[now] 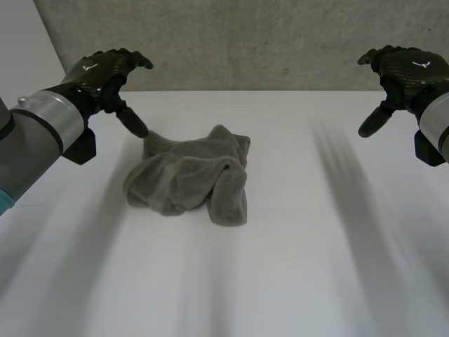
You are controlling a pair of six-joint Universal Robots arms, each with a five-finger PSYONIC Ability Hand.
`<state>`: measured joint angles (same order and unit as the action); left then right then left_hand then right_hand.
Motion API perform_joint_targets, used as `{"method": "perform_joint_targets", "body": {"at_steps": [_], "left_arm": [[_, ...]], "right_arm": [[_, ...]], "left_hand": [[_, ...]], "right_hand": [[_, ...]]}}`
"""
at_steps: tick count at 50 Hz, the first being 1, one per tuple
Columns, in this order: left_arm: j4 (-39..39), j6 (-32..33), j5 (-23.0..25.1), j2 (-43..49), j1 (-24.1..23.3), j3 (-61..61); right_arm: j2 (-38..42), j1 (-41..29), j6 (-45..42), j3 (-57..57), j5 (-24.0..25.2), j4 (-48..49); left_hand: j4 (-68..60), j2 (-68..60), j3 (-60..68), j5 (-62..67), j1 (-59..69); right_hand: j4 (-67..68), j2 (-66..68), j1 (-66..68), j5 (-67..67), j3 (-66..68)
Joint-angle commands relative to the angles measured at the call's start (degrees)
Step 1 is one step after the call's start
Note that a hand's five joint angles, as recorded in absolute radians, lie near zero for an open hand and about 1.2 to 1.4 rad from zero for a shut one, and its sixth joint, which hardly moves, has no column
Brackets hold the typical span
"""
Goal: Fold the towel.
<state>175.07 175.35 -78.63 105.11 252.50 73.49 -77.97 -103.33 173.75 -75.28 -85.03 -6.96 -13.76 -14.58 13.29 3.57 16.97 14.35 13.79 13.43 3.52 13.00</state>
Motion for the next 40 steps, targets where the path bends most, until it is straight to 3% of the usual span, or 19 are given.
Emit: {"method": "perform_joint_targets", "body": {"at_steps": [1, 7, 15, 23, 32, 34, 35, 36, 37, 38, 40], "left_arm": [[0.3, 0.3, 0.5, 1.0, -0.1, 0.9], [1.2, 0.7, 1.0, 4.5, -1.5, 1.4], [6.3, 1.6, 3.1, 17.7, -4.9, -3.0], [7.0, 11.8, 2.3, 30.4, -5.9, -11.6], [7.0, 17.4, 2.3, 38.6, -5.9, -16.5], [6.9, 18.1, 2.4, 39.3, -5.9, -16.6], [7.0, 18.6, 2.4, 39.5, -6.0, -16.5], [7.0, 18.9, 2.4, 39.1, -6.1, -16.2], [7.0, 18.9, 2.4, 39.1, -6.1, -16.2], [7.1, 18.6, 2.5, 38.4, -6.3, -15.7], [7.6, 18.3, 2.6, 36.7, -6.8, -15.0]], "right_arm": [[0.1, 0.1, -0.1, -0.6, 0.4, 0.2], [0.5, -0.1, -0.2, -0.7, 0.4, 0.2], [2.4, -0.5, -0.2, -1.1, 0.5, 0.3], [3.4, -0.5, -1.2, -2.1, 0.5, 0.4], [4.7, -0.5, -2.1, -3.2, 0.4, 0.5], [5.3, -0.5, -2.1, -3.2, 0.4, 0.6], [5.3, -0.5, -2.1, -3.2, 0.4, 0.6], [5.6, -0.5, -2.1, -3.2, 0.4, 0.9], [5.6, -0.5, -2.1, -3.2, 0.4, 0.9], [6.1, -0.6, -2.2, -3.2, 0.4, 1.2], [6.4, -0.6, -2.2, -3.2, 0.4, 1.2]], "left_hand": [[3.8, 3.7, -3.3, -2.7, -6.1], [3.8, 3.7, -3.3, -2.7, -6.1], [3.8, 3.7, -3.3, -2.7, -6.1], [3.8, 3.0, -3.3, -2.0, -5.4], [3.8, -1.3, -3.3, 2.4, -1.0], [3.8, -6.7, -3.3, 7.7, 4.4], [3.8, -16.7, -3.3, 17.7, 14.3], [3.8, -41.5, -3.3, 42.5, 39.1], [3.8, -41.7, -3.3, 42.7, 39.3], [3.8, -65.2, -3.3, 66.2, 62.8], [3.8, -65.4, -3.3, 66.4, 63.0]], "right_hand": [[-4.4, -3.8, -3.4, -3.5, -3.0], [-4.4, -3.8, -3.4, -3.5, -3.0], [-4.4, -3.8, -3.4, -3.5, -3.0], [-4.4, -3.8, -3.4, -3.5, -3.0], [-4.4, -3.8, -3.4, -3.5, -3.0], [-4.4, -3.8, -3.4, -3.5, -3.0], [-4.4, -3.8, -3.4, -3.5, -3.0], [-4.4, -3.8, -3.4, -3.5, -3.0], [-4.4, -3.8, -3.4, -3.5, -3.0], [-4.4, -3.8, -3.4, -3.5, -3.0], [-4.4, -3.8, -3.4, -3.5, -3.0]]}}
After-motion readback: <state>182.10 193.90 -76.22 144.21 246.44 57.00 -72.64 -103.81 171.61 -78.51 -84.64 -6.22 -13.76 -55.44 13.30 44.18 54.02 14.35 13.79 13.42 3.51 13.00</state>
